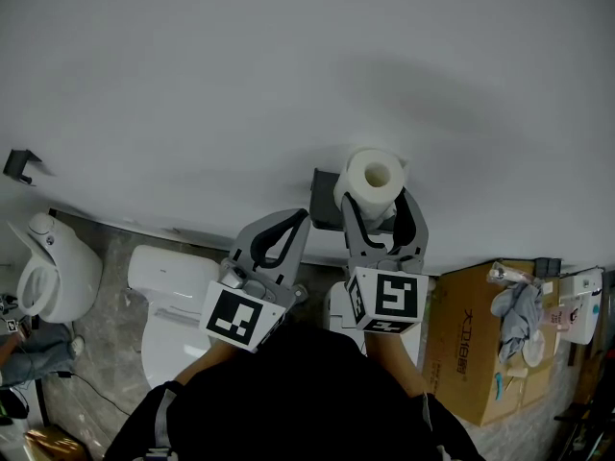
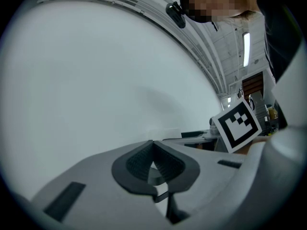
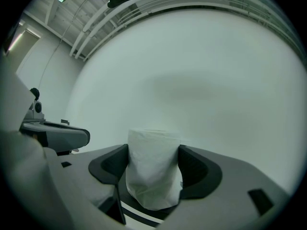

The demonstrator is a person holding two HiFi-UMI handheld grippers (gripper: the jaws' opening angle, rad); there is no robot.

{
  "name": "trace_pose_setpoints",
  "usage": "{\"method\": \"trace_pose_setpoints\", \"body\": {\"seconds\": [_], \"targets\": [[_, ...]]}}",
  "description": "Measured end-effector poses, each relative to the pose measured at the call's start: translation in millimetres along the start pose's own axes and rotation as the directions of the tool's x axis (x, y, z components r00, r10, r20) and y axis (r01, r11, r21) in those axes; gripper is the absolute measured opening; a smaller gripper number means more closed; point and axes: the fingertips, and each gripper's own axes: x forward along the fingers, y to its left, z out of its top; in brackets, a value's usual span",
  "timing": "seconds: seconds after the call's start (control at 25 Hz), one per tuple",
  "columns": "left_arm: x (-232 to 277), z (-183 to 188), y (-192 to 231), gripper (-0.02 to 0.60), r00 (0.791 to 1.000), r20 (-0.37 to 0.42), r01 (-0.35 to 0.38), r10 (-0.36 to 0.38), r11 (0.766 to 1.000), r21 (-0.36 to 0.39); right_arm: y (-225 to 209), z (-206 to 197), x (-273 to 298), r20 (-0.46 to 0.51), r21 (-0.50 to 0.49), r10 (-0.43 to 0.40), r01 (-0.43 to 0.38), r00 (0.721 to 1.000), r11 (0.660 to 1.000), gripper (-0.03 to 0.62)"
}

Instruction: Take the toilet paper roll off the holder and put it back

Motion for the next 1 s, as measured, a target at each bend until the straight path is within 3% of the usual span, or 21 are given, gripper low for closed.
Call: {"method": "trace_pose_setpoints", "body": {"seconds": [0.64, 1.0], "targets": [[-0.8, 0.5, 0.3, 0.005, 1.000, 0.000, 0.002, -0.002, 1.000, -0.005, 5.7, -6.1, 4.1, -0.044, 0.019, 0.045, -0.044, 0.998, 0.999, 0.344], [1.5, -0.8, -7.9, 0.006, 0.999, 0.001, 0.032, -0.032, 0.999, -0.011, -4.5, 11.9, -15.1, 0.012, 0.011, -0.007, 0.007, 1.000, 1.000, 0.356]]}}
